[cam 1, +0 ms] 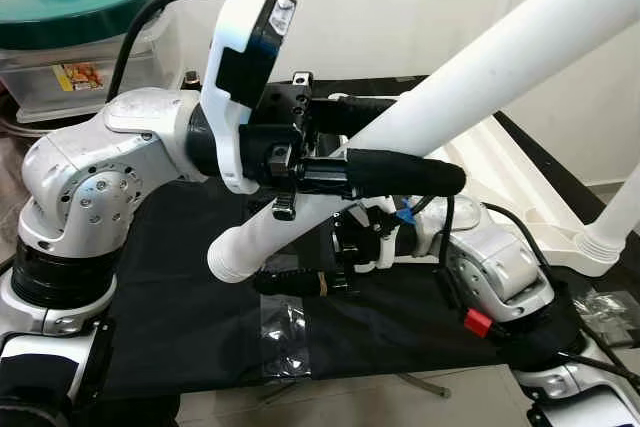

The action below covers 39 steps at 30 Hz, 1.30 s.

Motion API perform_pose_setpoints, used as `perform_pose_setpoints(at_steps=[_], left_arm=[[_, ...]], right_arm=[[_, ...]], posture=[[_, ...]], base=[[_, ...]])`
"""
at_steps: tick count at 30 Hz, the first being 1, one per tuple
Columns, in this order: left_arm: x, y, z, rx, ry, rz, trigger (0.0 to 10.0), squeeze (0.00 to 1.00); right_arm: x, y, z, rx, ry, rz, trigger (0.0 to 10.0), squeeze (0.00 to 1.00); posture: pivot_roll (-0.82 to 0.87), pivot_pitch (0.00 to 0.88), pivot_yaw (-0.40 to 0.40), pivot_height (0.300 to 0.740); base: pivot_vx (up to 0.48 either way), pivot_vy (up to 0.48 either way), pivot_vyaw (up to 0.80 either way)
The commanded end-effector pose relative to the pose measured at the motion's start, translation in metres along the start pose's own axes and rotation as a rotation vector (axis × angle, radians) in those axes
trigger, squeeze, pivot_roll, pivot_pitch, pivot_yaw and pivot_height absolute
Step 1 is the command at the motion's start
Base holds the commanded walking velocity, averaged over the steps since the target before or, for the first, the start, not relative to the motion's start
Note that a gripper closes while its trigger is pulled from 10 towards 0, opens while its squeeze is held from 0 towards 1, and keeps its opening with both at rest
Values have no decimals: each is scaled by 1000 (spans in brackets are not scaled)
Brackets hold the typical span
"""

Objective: Building children table

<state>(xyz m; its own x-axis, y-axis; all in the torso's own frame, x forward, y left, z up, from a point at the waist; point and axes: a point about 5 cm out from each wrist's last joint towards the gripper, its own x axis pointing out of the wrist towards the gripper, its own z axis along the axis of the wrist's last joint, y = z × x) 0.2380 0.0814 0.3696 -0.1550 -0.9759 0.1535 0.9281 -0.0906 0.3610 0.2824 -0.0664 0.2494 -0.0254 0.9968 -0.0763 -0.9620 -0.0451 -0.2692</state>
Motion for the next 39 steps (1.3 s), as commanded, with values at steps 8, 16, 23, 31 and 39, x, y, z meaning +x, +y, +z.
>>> perform_pose_setpoints(at_steps=[8, 16, 23, 31, 39], left_arm=[[3, 3, -1, -5, -34, -5, 0, 0], [2, 2, -1, -16, -49, -2, 0, 0], [2, 0, 1, -23, -56, -12, 0, 0], [-1, 0, 3, -24, -61, -7, 0, 0], [-3, 0, 6, -31, -70, -10, 0, 0]], right_arm=[[23, 2, 1, -25, -88, -40, 10000, 0], [29, 10, 7, -88, -132, 40, 10000, 0], [47, 17, 7, -108, -158, 91, 10000, 0], [57, 14, 13, -83, -283, 68, 10000, 0], [56, 7, 12, -73, -331, 18, 10000, 0]], posture=[[5, 0, 11, 740], [8, 0, 19, 740], [20, 0, 21, 740], [40, 0, 26, 740], [44, 0, 33, 740]], base=[[0, 0, 0], [0, 0, 0], [0, 0, 0], [0, 0, 0], [0, 0, 0]])
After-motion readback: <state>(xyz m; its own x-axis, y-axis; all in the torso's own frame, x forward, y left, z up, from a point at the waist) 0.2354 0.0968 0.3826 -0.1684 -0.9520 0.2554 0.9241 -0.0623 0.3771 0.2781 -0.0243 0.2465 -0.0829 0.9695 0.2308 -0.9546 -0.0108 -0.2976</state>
